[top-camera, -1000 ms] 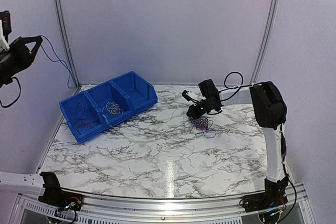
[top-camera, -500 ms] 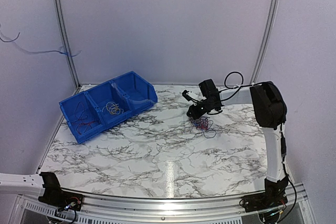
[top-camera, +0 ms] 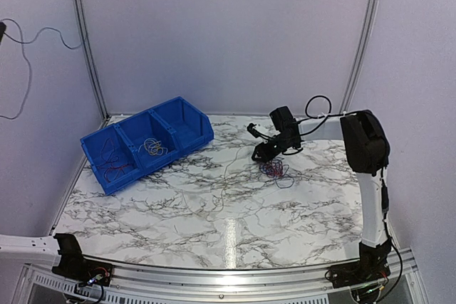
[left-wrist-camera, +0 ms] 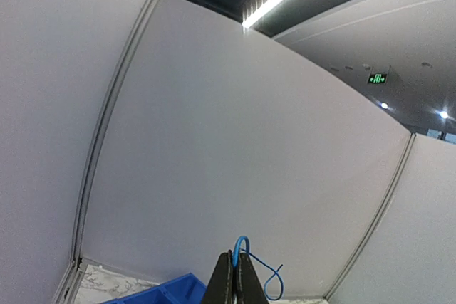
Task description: Untangle the cables
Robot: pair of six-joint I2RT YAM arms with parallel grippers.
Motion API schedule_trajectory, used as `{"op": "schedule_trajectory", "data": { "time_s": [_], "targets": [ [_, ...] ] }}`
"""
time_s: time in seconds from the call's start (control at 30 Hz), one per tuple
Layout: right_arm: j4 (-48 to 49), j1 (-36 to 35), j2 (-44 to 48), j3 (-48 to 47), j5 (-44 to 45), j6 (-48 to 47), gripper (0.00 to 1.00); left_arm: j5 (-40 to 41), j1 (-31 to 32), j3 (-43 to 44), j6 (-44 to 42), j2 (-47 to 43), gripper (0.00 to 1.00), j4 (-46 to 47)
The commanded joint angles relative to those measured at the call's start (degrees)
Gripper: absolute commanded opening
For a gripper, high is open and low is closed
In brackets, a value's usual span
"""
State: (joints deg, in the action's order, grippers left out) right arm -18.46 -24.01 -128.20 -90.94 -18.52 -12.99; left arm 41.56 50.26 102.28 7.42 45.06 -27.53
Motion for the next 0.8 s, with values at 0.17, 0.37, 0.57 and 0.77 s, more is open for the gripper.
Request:
{"op": "schedule_trajectory", "data": {
  "time_s": [0.17, 0.37, 0.57, 0.77],
  "targets": [
    [-13.2, 0.6, 15.4, 1.2, 1.3, -3.7, 0.61, -12.1, -0.2, -17.6, 11.4, 1.2, 0.0, 1.1],
    [-18.8, 0.5, 26.2, 4.4, -5.2, -10.7, 0.65, -24.3, -0.2, -33.1, 15.2, 4.6, 0.0, 8.0],
    [-20.2, -2.9, 33.8, 11.7, -11.2, -16.6, 0.6, -33.7, -0.1, -46.6, 18.4, 9.2, 0.0, 20.3],
    [-12.1, -11.6, 39.0, 16.5, -11.9, -18.5, 0.57, -36.8, 0.1, -57.5, 22.0, 11.9, 0.0, 37.2]
  ]
}}
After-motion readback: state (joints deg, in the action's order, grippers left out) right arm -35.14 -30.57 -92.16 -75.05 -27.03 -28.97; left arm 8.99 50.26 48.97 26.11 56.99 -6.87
